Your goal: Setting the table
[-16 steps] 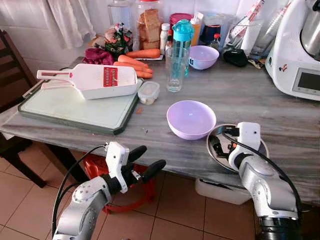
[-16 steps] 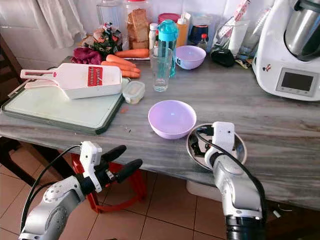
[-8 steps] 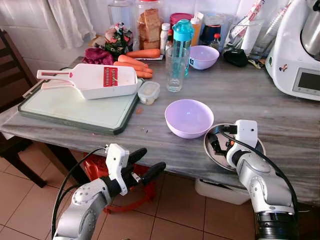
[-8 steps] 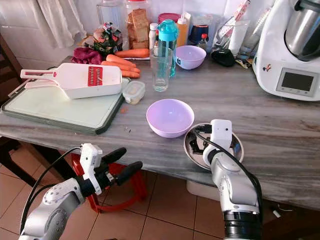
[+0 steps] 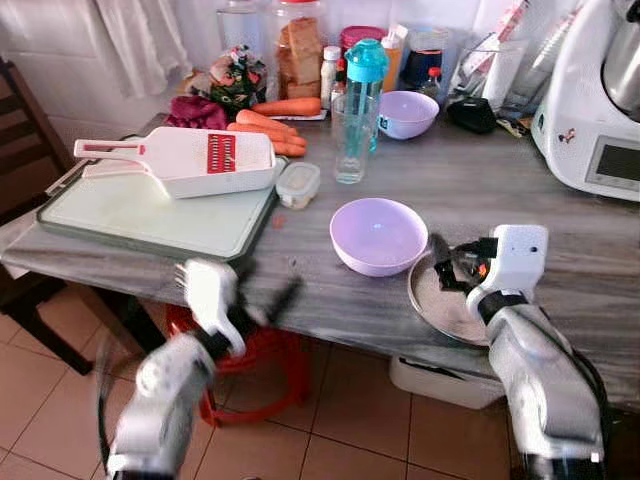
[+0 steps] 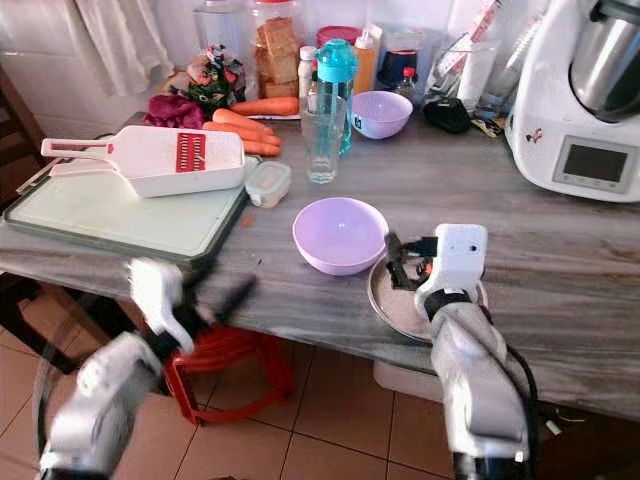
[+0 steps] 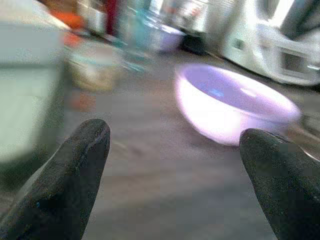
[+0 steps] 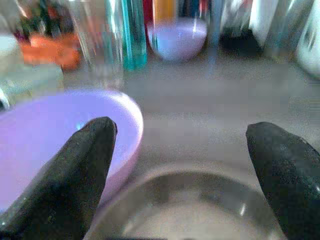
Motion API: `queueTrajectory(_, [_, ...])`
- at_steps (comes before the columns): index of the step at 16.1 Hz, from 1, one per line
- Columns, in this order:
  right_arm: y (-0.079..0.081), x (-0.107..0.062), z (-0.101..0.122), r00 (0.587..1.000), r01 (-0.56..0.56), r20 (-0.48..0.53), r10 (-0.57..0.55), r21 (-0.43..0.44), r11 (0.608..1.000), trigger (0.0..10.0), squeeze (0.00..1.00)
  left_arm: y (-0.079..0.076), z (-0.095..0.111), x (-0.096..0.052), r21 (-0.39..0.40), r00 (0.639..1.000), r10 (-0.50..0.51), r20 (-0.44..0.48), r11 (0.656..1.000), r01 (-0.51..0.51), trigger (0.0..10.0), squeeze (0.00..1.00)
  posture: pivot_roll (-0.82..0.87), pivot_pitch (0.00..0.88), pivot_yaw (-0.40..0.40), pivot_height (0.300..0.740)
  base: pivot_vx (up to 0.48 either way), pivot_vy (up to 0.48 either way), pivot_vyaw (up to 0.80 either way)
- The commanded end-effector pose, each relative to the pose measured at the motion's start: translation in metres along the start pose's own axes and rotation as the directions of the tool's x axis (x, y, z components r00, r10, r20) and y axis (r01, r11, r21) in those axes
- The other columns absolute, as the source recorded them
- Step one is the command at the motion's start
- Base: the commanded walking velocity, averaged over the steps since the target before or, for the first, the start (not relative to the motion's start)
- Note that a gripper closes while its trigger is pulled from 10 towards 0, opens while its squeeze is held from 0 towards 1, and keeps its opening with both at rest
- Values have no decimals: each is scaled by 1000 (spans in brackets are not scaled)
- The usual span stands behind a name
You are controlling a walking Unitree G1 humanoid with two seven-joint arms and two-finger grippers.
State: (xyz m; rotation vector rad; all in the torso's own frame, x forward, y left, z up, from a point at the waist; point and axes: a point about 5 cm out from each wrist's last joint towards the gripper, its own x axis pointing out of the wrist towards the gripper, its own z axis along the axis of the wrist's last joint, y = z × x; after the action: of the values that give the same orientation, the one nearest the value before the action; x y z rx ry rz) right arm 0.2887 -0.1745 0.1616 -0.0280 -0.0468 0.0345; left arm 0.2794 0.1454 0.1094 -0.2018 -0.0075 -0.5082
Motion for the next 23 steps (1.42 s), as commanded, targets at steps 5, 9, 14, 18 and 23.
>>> queueTrajectory(5, [26, -17, 14, 984, -81, 147, 96, -101, 992, 10000, 0, 10, -7, -3, 96, 969, 247, -7, 965, -245, 10000, 0, 8, 33, -5, 740, 0, 0, 0])
queueTrajectory(9, [28, -13, 11, 980, -83, 170, 102, -117, 990, 10000, 0, 14, -5, 7, 154, 939, 343, 23, 927, -343, 10000, 0, 16, 19, -5, 740, 0, 0, 0])
queueTrajectory(14, [29, -13, 10, 980, -84, 170, 103, -116, 990, 10000, 0, 15, -4, 8, 158, 937, 349, 27, 924, -349, 10000, 0, 17, 20, -7, 740, 0, 0, 0])
queueTrajectory(18, [30, -13, 10, 979, -81, 179, 100, -111, 991, 10000, 0, 17, -6, 8, 179, 922, 385, 25, 906, -383, 10000, 0, 16, 22, -7, 740, 0, 0, 0])
queueTrajectory(23, [31, -11, 10, 978, -78, 187, 94, -94, 993, 10000, 0, 16, -5, 17, 184, 926, 376, 35, 908, -375, 10000, 0, 6, 16, -5, 740, 0, 0, 0])
